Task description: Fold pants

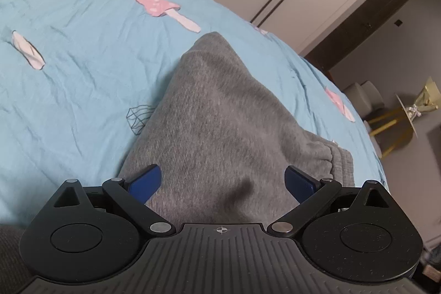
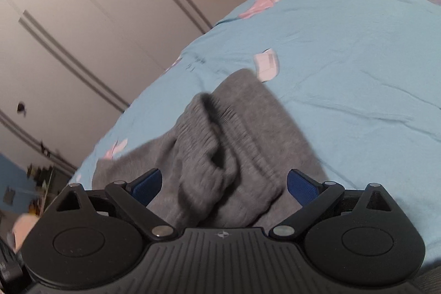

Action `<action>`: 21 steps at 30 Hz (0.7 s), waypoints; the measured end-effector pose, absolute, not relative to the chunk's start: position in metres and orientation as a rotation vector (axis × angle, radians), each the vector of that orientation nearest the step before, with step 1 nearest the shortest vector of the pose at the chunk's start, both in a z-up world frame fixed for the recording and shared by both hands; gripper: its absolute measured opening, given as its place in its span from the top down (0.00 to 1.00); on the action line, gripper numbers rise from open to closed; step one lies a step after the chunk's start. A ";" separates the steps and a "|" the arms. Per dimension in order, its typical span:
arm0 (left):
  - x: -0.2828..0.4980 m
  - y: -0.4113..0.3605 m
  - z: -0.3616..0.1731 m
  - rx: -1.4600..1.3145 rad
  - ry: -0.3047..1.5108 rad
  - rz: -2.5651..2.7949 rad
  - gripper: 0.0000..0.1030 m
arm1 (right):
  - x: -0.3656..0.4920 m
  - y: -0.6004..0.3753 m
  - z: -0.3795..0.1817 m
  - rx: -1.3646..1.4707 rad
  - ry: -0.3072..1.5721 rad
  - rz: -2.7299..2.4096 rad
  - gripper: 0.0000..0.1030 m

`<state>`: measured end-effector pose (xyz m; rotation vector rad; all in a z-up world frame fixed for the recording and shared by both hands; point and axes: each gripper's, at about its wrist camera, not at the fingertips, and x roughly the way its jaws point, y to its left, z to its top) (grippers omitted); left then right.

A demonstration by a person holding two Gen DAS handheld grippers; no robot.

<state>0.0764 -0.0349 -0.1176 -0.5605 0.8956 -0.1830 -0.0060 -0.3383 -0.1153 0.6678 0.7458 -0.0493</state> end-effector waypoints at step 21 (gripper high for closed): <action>0.088 -0.043 -0.130 -0.527 0.935 -0.168 0.03 | 0.044 -0.313 -0.134 0.568 0.775 -0.026 0.39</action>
